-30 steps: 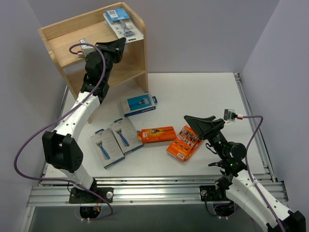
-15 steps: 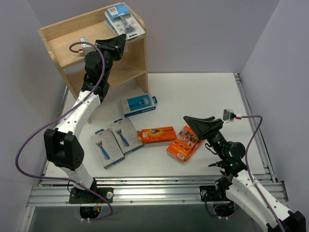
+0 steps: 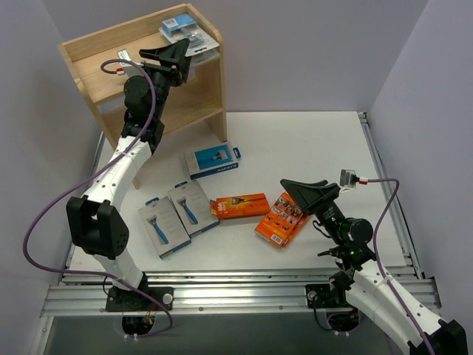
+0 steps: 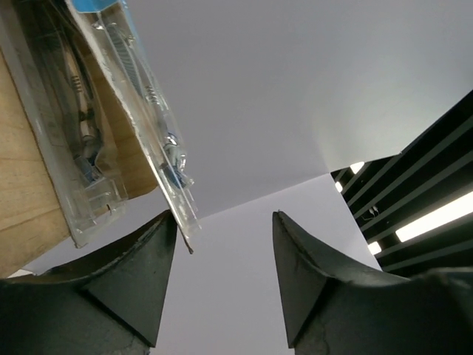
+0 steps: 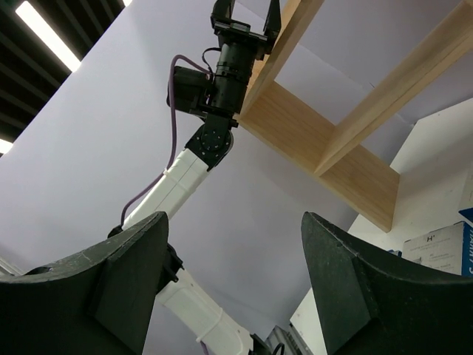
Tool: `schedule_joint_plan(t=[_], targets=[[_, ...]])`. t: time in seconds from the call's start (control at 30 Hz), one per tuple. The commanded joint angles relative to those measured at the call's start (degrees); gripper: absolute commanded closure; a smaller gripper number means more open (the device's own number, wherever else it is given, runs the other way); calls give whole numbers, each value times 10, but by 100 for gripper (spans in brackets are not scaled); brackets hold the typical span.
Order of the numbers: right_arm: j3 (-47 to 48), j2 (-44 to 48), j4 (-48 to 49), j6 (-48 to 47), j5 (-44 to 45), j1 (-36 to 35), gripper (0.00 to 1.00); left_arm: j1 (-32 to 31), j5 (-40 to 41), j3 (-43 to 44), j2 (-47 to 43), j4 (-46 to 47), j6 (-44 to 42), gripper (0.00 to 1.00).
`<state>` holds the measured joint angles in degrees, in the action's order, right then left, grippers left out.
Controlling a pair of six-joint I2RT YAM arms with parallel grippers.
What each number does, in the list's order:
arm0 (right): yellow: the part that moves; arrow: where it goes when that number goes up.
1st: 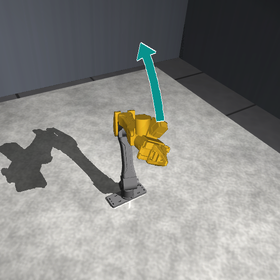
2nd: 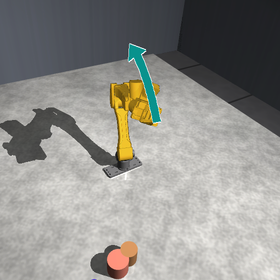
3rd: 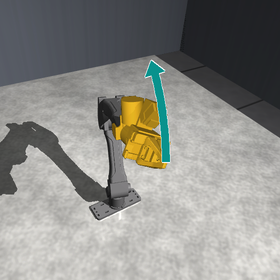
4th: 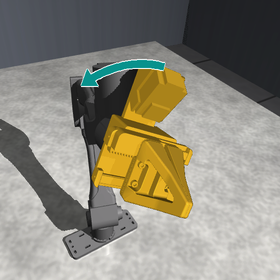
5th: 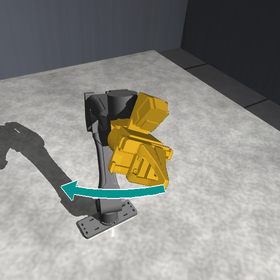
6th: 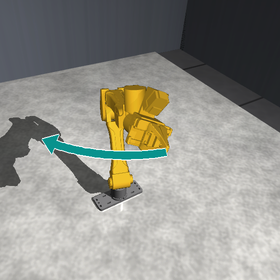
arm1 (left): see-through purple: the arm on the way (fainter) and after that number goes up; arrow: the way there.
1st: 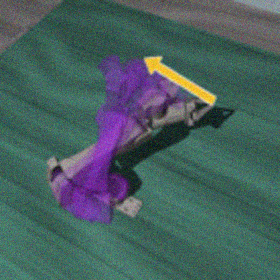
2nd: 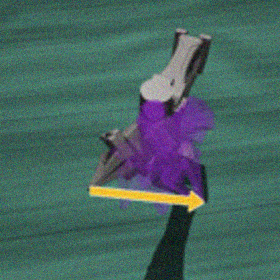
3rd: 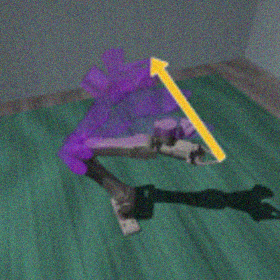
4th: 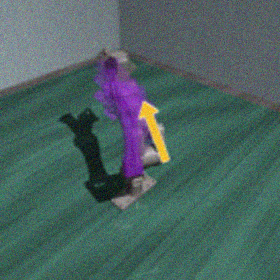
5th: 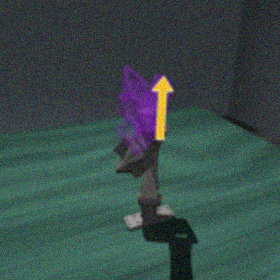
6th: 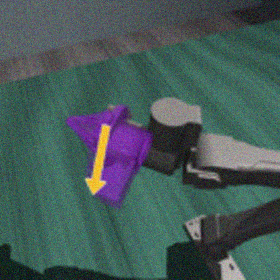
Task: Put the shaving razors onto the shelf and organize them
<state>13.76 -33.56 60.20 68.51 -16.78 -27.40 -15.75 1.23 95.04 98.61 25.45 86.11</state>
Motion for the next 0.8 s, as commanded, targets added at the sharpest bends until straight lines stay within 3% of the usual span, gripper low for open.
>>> schedule_joint_plan(t=[0.0,0.1,0.13,0.3,0.33,0.77], targets=[[0,-2,57,-3,4,3,32,13,-24,14,17,-17,22,35],[-6,-5,66,2,7,4,32,19,-50,25,15,-58,10,29],[-7,-6,71,3,7,4,32,20,-53,27,12,-63,6,12],[-15,-8,79,11,9,4,32,34,-89,55,16,-132,-28,0],[-15,-8,81,11,9,4,32,36,-104,64,20,-164,-35,6],[-45,-1,96,21,17,4,32,76,-170,158,53,-317,-120,6]])
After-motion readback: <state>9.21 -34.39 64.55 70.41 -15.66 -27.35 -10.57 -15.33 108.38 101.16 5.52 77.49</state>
